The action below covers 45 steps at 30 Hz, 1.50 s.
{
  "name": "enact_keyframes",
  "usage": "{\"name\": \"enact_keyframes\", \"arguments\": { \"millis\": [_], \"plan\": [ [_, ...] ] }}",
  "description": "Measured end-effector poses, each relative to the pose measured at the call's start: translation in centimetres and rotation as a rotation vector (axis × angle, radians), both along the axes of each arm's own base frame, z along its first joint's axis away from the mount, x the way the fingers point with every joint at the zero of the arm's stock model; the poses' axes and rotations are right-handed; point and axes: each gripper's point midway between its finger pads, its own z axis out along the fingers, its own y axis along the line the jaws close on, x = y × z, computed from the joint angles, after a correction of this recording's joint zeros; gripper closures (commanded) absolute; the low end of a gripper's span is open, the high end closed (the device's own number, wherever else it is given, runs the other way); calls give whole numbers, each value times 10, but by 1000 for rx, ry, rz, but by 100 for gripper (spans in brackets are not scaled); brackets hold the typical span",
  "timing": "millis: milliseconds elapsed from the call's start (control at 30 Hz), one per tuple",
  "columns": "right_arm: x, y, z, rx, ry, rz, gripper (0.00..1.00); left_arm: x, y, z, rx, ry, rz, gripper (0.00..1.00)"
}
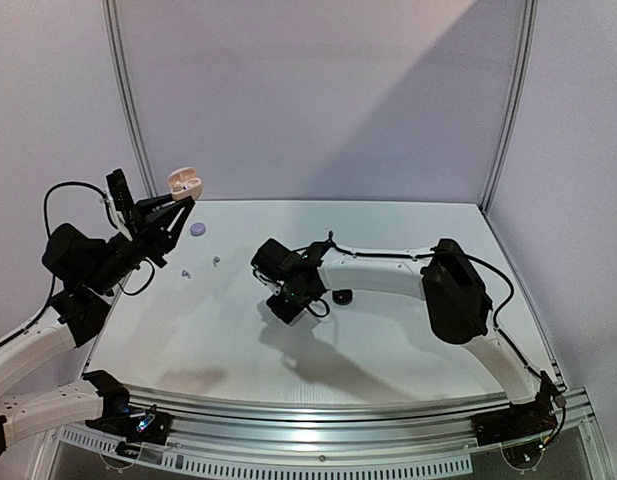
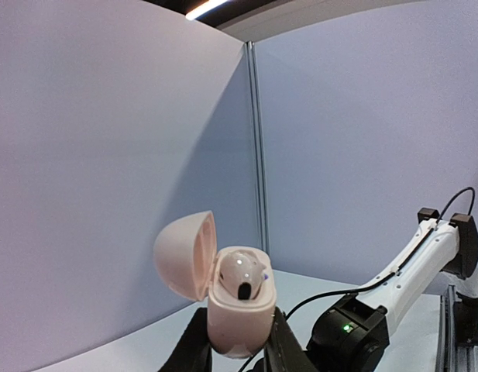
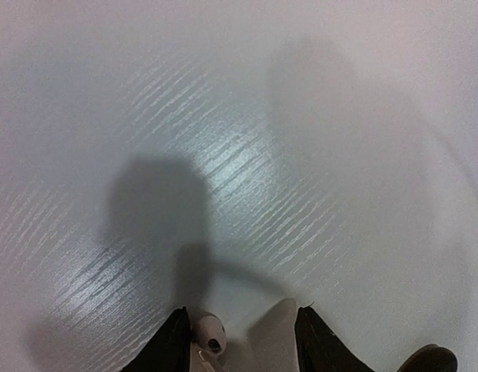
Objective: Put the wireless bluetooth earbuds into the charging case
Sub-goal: Pick up the right earbud from the center of the board.
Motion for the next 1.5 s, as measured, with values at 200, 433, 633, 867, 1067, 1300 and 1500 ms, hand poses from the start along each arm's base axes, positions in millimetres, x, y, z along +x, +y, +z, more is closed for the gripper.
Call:
{"name": "enact_keyframes", "arguments": {
  "millis": [200,433,633,867,1067,1300,1500],
  "plan": [
    [-7,2,0,9,29,34,52,1,-1,-4,5,9,-2,100],
    [-10,4,1,27,54,32,60,1,-1,-6,10,18,-3,100],
    [-9,9,17,62,68,-1,65,1,-1,-7,10,18,-3,100],
    [-12,12,14,82,96,-23,66,1,-1,-8,12,22,-3,100],
    [-13,11,5,70,109,-31,70,2,-1,-9,13,24,-3,100],
    [-14,8,-3,57,122,-44,81,2,-2,-11,16,27,-5,100],
    [-15,8,-4,55,125,-50,88,2,-2,-11,16,28,-5,100]
  ]
}}
